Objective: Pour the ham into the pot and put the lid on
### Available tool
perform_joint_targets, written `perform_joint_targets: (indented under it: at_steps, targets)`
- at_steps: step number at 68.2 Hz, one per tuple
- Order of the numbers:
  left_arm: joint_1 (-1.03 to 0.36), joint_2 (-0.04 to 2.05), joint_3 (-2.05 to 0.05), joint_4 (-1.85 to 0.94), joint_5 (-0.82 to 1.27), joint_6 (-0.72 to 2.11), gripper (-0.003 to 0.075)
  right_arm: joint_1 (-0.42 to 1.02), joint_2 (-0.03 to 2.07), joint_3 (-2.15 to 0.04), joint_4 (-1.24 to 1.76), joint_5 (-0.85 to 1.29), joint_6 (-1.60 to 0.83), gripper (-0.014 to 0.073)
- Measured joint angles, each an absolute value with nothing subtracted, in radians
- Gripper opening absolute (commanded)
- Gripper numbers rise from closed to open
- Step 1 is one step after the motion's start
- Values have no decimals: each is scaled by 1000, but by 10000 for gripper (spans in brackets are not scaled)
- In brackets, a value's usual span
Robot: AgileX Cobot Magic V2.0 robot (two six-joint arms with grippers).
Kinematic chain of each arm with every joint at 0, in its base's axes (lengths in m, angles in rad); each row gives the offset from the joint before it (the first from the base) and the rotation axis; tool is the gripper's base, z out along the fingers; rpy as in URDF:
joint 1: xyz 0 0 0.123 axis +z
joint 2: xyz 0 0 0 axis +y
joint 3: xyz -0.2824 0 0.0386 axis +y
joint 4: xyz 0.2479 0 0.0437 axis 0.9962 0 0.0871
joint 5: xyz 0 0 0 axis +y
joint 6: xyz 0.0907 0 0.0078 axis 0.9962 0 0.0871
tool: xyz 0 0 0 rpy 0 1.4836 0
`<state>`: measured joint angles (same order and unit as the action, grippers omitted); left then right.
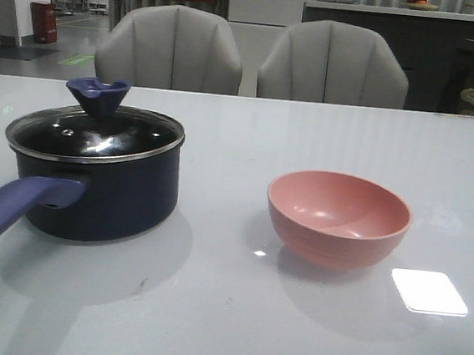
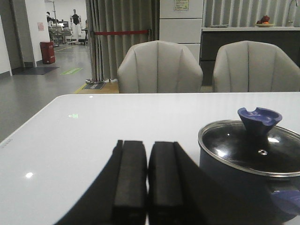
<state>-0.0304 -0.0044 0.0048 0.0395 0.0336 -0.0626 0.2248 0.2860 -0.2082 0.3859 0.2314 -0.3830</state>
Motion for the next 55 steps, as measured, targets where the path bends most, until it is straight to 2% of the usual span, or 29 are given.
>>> perform_joint_targets:
  at_steps: [23, 40, 55]
  targets:
    - [-30, -4, 5, 40, 34, -63, 119, 218, 266, -194, 338, 210, -372, 145]
    - [-30, -4, 5, 40, 34, -65, 119, 148, 139, -77, 36, 94, -77, 145]
    - [-30, -4, 5, 40, 34, -65, 119, 140, 17, 26, -23, 28, 20, 145]
